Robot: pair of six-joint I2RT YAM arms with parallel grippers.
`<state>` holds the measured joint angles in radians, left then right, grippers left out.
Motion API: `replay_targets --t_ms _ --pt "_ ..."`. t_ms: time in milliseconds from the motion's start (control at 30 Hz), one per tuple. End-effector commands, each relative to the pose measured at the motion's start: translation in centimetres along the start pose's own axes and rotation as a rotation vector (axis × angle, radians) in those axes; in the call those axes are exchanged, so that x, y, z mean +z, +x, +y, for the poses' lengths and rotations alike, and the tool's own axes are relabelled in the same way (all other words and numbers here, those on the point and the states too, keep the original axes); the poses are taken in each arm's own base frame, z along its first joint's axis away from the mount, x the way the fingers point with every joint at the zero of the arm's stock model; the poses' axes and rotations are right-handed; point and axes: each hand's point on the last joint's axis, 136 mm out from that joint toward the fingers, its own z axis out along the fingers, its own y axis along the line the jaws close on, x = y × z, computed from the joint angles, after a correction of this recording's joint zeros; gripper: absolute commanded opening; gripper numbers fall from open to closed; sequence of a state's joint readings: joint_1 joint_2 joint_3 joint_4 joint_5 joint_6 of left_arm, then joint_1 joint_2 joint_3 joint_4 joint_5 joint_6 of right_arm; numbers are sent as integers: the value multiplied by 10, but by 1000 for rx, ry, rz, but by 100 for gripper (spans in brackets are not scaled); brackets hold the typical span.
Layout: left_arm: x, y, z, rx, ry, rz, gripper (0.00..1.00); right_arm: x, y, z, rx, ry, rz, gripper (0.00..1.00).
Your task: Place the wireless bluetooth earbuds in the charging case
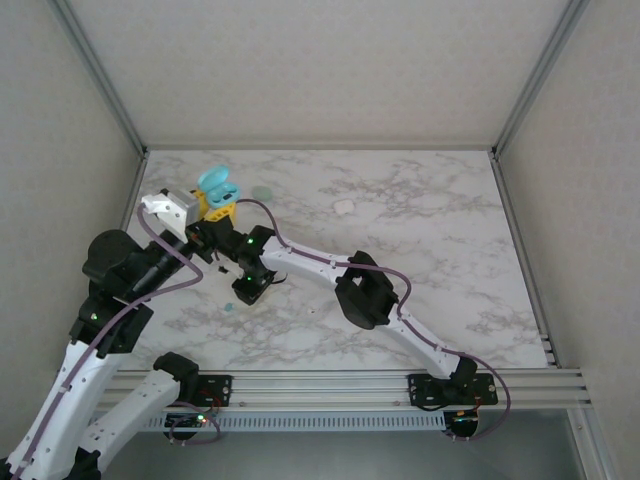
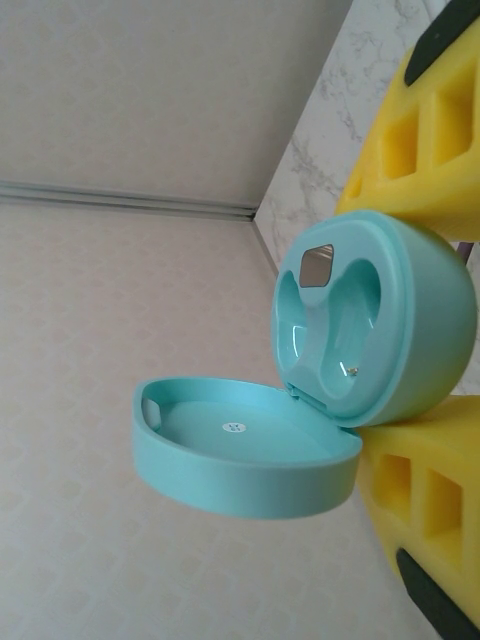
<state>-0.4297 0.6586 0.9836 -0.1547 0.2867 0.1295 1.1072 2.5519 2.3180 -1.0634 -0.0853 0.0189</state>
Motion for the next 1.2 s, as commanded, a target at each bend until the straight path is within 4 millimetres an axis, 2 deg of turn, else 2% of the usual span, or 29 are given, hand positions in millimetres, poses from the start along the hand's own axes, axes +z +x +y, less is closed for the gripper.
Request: replay_targets --t_ms 0,133,233,500,633,700,833,967,1100,1167 --pt "1 -5 -1 -9 10 -24 28 -2 15 -6 30 63 56 35" --pt "3 -2 -1 -11 14 -13 28 -18 20 -26 139 90 16 35" --pt "7 0 -2 -20 22 -9 28 -32 28 -50 248 97 -27 35" --pt "18 7 -2 -40 38 1 28 -46 97 -119 679 125 -72 36" --pt "23 10 -2 -49 42 3 28 -49 131 -145 907 137 -126 37" --pt "27 13 -2 -52 48 10 28 -49 140 -147 964 118 -148 39" --pt "31 17 -2 -58 55 23 28 -48 139 -136 964 49 -140 46" --pt "32 20 -2 -61 52 28 28 -51 131 -122 888 -18 -139 46" --pt "32 23 -1 -65 48 34 28 -59 131 -113 813 -6 -99 46" --pt "32 24 -1 -66 44 34 28 -60 126 -99 759 -50 -88 46"
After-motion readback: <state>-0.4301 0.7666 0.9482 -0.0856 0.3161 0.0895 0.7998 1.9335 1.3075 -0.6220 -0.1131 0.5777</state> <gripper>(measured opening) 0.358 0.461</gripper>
